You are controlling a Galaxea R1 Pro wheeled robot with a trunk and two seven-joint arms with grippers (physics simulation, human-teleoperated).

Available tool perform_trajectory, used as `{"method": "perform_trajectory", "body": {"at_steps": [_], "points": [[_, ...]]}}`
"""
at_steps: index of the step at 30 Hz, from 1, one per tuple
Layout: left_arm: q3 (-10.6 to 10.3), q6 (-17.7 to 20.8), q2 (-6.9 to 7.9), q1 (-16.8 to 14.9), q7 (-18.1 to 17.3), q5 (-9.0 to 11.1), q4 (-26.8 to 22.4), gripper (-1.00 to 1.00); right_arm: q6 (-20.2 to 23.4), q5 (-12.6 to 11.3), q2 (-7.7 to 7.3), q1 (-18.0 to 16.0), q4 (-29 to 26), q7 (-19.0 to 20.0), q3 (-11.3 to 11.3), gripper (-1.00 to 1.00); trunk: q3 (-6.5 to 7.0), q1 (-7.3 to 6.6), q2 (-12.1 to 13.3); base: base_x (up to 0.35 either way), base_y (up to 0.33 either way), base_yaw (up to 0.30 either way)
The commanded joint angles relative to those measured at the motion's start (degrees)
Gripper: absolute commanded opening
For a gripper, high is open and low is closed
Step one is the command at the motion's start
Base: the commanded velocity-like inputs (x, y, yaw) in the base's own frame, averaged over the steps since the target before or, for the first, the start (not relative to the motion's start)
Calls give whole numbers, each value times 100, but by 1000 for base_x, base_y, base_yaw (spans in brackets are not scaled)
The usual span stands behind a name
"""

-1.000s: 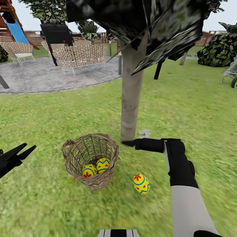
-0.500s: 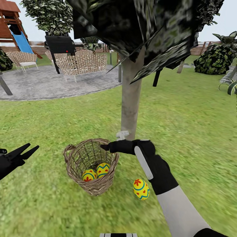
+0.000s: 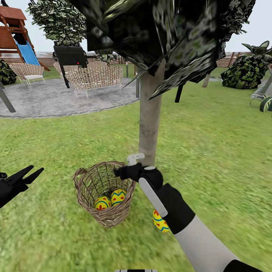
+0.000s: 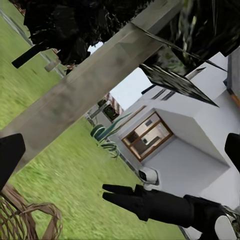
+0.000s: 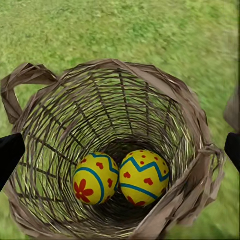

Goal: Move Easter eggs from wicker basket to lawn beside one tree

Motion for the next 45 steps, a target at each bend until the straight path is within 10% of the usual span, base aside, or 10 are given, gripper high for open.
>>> {"method": "perform_trajectory", "body": {"at_steps": [1, 7, 27, 45], "points": [[5, -2, -2, 3, 2, 0, 6, 100, 0, -57, 0, 0, -4, -69, 48, 100, 0, 0, 0, 0, 0, 0], [-14, 13, 6, 5, -37, 20, 11, 100, 20, -163, 0, 0, 7, -193, 334, 100, 0, 0, 0, 0, 153, 0], [-48, 3, 3, 4, -5, 4, 26, 100, 62, -147, 0, 0, 33, -194, 347, 100, 0, 0, 0, 42, 281, 0], [-17, -14, -12, 9, 4, -7, 24, 100, 104, -298, 0, -2, 906, -959, 199, 100, 0, 0, 0, 145, 198, 0]]}}
